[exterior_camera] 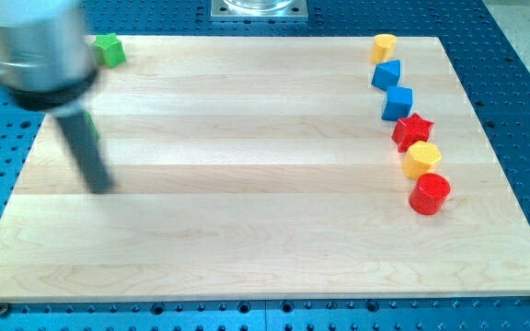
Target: Push the green circle below the red circle
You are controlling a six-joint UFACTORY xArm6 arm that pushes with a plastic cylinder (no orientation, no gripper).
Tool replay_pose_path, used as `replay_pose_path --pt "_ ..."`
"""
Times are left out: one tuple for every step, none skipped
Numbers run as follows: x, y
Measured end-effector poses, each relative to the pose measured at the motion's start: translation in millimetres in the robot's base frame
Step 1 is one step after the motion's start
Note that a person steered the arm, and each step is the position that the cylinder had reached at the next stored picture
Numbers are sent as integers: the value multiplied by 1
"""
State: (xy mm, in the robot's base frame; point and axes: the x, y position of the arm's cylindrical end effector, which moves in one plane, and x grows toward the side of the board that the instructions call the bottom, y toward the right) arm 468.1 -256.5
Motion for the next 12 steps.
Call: replay_pose_path --pt "-57 -48" --pt "-65 -2" --pt "-56 94" --pt "-41 206" --pt "-30 247" --pt "-22 299" --pt "31 359" --pt "97 386" --pt "122 392" --pt "135 404" --pt "114 423" --pt "110 428"
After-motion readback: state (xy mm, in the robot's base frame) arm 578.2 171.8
